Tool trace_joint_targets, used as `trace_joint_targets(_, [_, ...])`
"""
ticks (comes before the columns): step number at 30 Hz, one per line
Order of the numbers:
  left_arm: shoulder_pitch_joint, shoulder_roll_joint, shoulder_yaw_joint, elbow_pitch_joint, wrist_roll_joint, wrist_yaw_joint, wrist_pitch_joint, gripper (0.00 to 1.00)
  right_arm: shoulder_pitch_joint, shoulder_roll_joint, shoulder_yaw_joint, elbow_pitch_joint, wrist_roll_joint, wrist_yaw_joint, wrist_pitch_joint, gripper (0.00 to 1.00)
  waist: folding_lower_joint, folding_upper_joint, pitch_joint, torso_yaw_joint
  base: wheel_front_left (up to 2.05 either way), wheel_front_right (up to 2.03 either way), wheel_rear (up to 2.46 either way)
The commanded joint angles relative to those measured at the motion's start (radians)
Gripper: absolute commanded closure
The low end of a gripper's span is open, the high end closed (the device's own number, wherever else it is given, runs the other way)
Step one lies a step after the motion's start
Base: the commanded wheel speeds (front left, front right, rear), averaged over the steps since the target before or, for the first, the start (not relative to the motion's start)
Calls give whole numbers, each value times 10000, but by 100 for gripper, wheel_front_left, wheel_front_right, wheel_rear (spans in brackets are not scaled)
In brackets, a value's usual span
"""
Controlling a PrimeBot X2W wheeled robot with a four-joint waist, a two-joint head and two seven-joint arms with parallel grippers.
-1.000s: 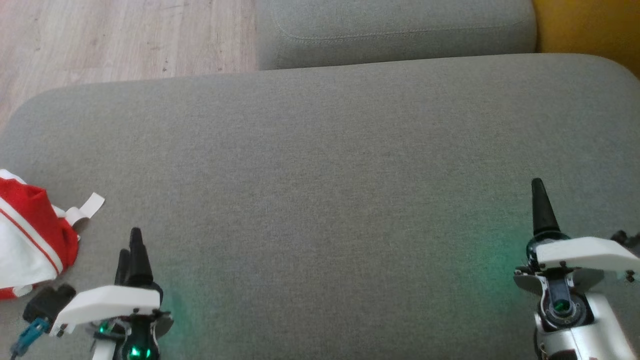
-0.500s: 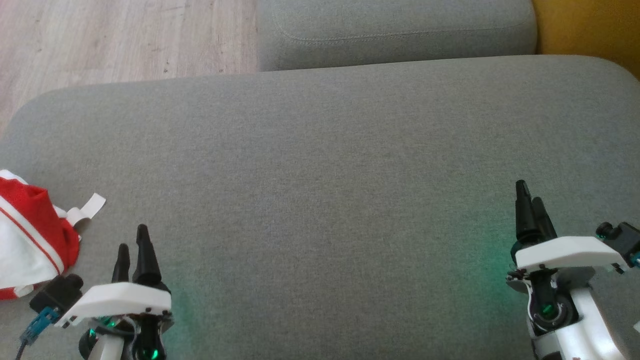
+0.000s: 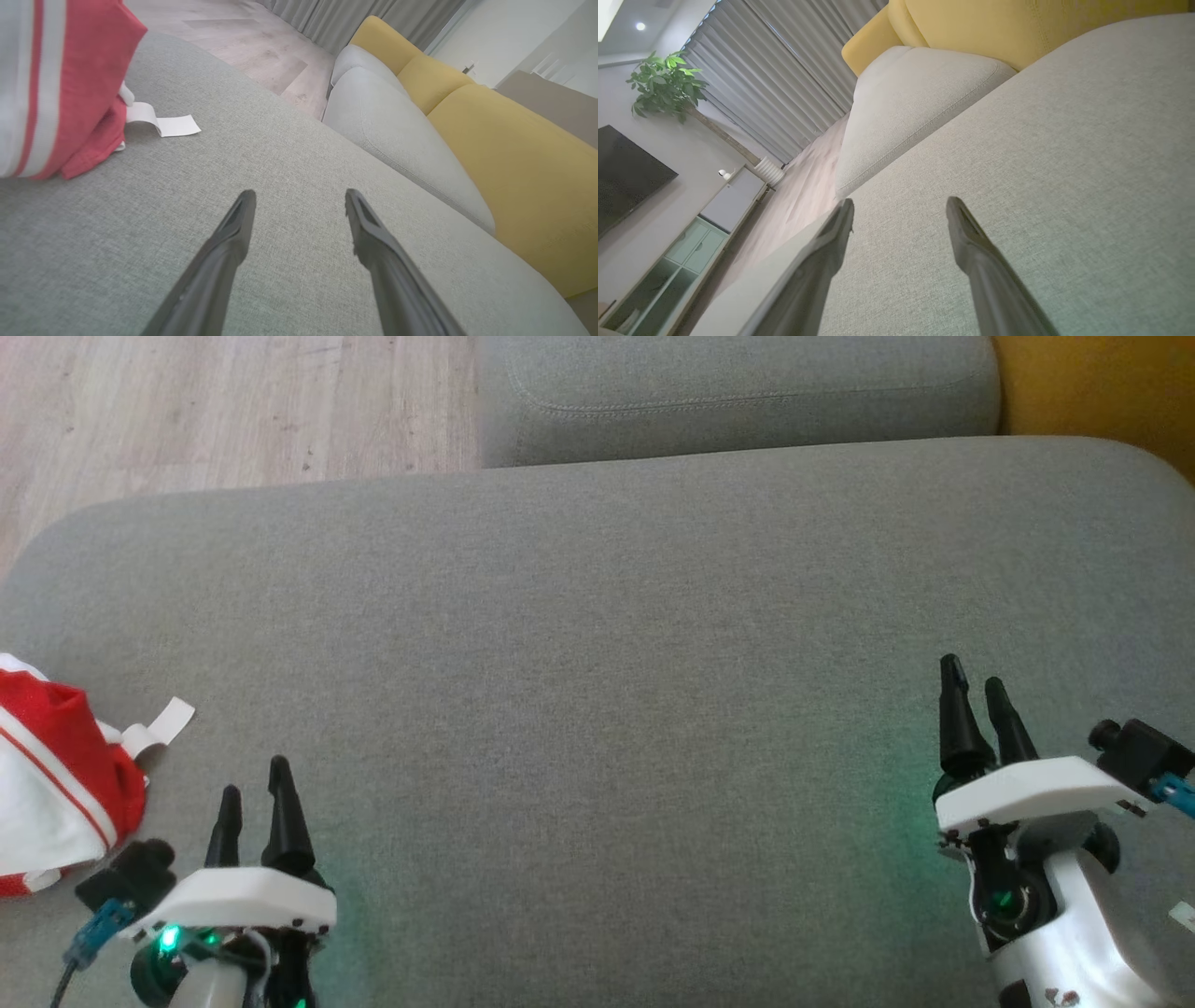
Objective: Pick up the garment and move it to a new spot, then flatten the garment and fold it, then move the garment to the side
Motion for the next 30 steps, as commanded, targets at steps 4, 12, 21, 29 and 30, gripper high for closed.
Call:
trace_joint_targets(4, [-728, 226, 89, -203, 726, 16, -221, 0, -714, -162, 273, -105, -733, 25, -243, 0, 0, 0, -11, -13, 0, 0, 0])
trace_joint_targets(12, [-970, 264, 48, -29, 1730, 19, -457, 0, -1027, -195, 552, 260, -1694, 28, -478, 0, 0, 0, 50, -51, 0, 0, 0])
trace_joint_targets(21, [-1462, 228, 63, 299, 2828, 50, -723, 0, -1421, -247, 810, 601, -2800, 31, -743, 0, 0, 0, 146, -83, 0, 0, 0])
trace_joint_targets(29, [-1765, 259, 116, 543, 3697, 122, -931, 0, -1724, -253, 884, 846, -3722, 33, -949, 0, -1, 0, 227, -143, 0, 0, 0])
trace_joint_targets(30, [-1792, 255, 127, 565, 3815, 133, -960, 0, -1748, -247, 889, 871, -3850, 33, -979, 0, -1, 0, 238, -153, 0, 0, 0])
